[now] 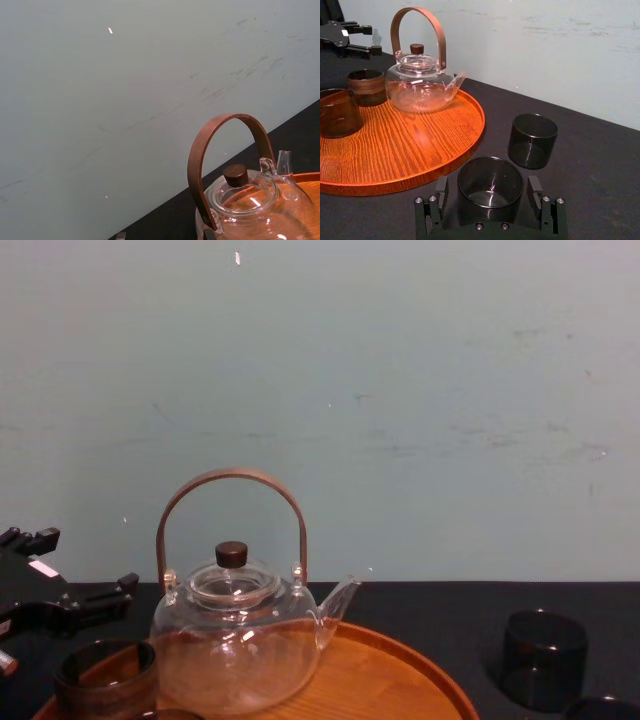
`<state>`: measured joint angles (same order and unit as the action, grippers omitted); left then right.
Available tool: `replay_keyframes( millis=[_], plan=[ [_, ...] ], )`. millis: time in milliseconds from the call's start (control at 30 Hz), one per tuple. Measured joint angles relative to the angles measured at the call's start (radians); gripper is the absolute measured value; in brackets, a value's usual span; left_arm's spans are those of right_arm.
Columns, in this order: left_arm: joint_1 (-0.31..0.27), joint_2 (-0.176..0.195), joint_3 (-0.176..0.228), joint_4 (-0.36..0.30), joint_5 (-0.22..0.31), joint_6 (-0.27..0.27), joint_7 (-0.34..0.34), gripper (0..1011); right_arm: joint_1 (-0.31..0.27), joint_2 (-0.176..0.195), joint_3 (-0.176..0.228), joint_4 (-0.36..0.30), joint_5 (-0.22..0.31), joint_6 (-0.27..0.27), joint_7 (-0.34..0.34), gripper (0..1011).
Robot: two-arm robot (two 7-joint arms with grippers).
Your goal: Pick up the glass from the table and place it on the tray.
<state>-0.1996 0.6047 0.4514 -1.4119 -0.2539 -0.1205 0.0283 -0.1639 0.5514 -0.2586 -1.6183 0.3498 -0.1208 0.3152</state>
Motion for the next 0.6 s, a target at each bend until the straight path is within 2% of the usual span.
replay_keyframes(
  millis=[600],
  plan=[
    [0.0, 0.0, 0.0, 0.0, 0.0, 0.0, 0.0, 1001, 0.008, -0.049, 0.025, 0.047, -0.015, 0.008, 0.046, 1002]
  ],
)
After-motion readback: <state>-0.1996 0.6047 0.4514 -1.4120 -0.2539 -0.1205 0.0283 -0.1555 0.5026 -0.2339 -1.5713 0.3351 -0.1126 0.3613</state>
